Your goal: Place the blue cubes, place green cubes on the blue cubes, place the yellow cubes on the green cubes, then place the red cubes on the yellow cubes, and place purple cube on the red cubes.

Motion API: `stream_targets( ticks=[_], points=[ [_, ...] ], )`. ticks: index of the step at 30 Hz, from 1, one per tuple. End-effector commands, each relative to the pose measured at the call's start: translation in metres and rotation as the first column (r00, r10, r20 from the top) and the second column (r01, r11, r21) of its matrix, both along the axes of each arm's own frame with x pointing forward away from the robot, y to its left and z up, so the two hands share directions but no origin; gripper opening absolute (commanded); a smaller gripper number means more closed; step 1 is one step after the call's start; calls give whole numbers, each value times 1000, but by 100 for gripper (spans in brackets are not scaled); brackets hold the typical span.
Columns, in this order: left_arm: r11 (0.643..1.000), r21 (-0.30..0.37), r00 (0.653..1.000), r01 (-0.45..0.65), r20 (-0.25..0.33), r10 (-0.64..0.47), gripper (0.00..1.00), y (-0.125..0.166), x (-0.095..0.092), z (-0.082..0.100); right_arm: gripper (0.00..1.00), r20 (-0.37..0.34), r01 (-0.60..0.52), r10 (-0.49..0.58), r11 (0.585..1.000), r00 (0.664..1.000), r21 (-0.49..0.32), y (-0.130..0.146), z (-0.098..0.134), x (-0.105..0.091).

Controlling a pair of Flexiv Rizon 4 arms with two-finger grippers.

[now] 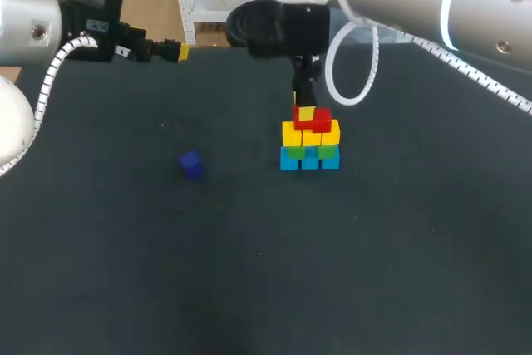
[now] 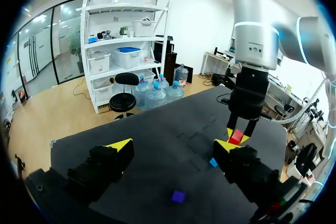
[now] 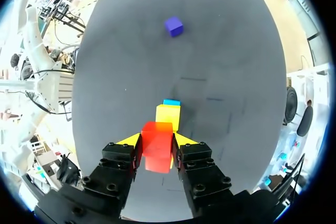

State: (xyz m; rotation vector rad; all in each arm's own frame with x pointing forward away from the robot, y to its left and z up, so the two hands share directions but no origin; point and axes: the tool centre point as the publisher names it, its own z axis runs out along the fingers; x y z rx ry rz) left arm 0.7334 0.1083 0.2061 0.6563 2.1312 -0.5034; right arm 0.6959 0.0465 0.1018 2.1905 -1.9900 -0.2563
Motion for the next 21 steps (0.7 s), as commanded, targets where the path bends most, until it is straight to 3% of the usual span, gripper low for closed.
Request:
stream_targets(
  ticks=[1, 21],
  points=[
    [1000, -5, 1000, 5, 3, -5, 100, 1, 1, -1, 0, -14, -1, 1, 1000, 1000, -3, 1, -2, 4],
    [1000, -5, 1000, 5, 3, -5, 100, 1, 1, -1, 0, -29, -12, 12, 1000, 1000, -6, 2, -6, 5]
  ],
)
